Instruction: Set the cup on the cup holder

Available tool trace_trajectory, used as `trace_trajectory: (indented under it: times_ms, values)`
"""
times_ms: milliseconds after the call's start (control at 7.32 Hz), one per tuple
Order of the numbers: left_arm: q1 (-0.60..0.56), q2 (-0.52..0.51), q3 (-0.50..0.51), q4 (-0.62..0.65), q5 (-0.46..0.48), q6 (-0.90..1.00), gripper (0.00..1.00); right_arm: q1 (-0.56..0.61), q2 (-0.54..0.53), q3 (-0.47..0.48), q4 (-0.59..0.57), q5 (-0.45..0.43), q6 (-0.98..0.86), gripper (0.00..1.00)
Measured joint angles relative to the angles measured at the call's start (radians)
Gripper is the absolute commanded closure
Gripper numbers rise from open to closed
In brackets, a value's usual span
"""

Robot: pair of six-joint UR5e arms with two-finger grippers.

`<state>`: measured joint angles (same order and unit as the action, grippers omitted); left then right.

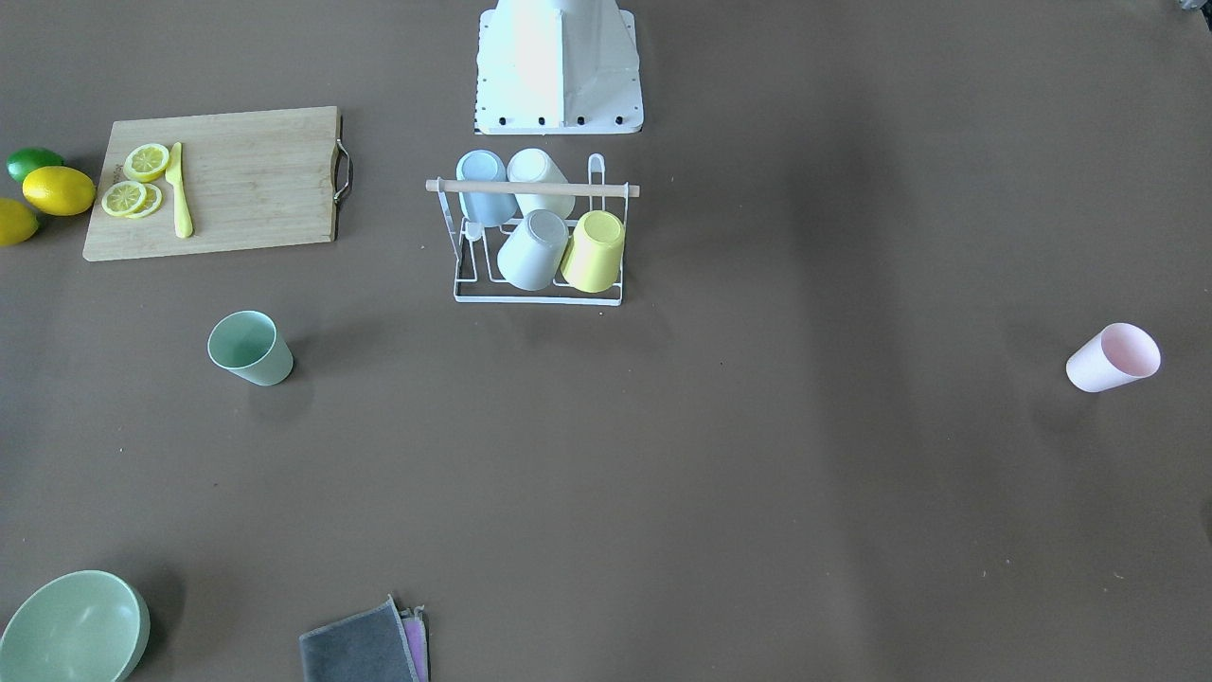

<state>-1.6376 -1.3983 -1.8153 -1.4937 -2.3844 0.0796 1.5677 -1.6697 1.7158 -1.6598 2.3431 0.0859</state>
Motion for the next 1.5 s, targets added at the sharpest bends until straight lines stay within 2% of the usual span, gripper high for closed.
trace_trajectory:
  times_ms: [546,956,1502]
  values:
    - [0.002,0.03,0.007,-0.087,0.003,0.012,0.01,0.0,0.022,0.001,0.001,-0.03,0.0,0.0]
    - [0.011,0.031,0.014,-0.098,0.0,0.008,0.01,0.0,0.025,0.001,0.001,-0.037,-0.001,0.0]
    - [0.107,0.018,0.017,-0.096,0.009,0.011,0.01,0.0,0.026,0.002,-0.001,-0.037,0.003,0.0]
